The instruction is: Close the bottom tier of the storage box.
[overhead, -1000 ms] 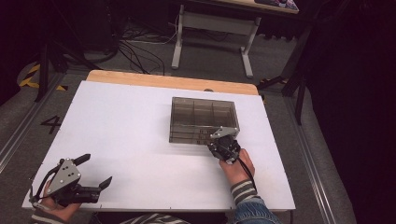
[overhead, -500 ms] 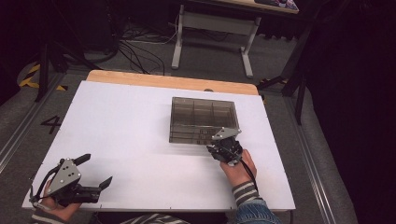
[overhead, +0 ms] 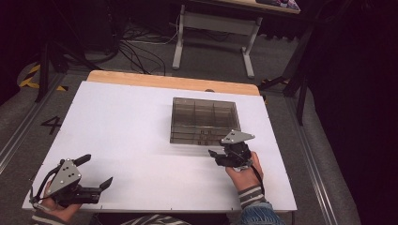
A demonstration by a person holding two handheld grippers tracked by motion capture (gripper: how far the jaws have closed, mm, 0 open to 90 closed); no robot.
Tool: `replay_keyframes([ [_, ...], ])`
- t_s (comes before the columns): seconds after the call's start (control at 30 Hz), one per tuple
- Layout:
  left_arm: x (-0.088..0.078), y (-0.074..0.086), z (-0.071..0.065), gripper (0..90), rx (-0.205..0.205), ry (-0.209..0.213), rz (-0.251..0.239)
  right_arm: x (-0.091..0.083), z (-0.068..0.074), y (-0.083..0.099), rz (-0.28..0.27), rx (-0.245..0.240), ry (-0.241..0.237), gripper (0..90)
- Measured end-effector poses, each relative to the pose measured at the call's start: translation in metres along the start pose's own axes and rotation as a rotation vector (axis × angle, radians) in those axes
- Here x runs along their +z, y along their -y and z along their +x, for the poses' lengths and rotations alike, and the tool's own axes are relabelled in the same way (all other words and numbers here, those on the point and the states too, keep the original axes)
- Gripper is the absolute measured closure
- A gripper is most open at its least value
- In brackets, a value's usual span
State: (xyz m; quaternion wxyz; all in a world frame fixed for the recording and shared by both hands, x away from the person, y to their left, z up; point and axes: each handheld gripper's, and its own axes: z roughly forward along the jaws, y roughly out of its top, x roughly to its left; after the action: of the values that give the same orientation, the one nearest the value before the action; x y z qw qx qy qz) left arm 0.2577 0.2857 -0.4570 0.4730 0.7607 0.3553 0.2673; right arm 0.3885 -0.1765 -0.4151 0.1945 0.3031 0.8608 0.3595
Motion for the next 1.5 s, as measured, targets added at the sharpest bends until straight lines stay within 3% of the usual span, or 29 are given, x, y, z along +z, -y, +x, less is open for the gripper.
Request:
replay_keyframes([
  [0.23, 0.000, 0.000, 0.001, 1.0, 0.002, -0.002, -0.004, -0.014, -0.006, 0.009, -0.082, 0.027, -0.059, 26.4],
  [0.43, 0.000, 0.000, 0.000, 1.0, -0.003, -0.001, -0.005, -0.021, -0.011, 0.019, -0.120, 0.053, -0.126, 12.3],
  [0.6, 0.000, 0.000, 0.000, 1.0, 0.000, -0.001, -0.004, -0.025, -0.013, 0.027, -0.151, 0.047, -0.132, 2.3],
  [1.1, 0.000, 0.000, 0.001, 1.0, 0.001, -0.003, -0.004, -0.032, -0.016, 0.056, -0.212, 0.062, -0.124, 0.7],
  [1.5, 0.000, 0.000, 0.000, 1.0, -0.006, 0.001, -0.001, -0.031, -0.017, 0.079, -0.244, 0.096, -0.153, 0.6],
])
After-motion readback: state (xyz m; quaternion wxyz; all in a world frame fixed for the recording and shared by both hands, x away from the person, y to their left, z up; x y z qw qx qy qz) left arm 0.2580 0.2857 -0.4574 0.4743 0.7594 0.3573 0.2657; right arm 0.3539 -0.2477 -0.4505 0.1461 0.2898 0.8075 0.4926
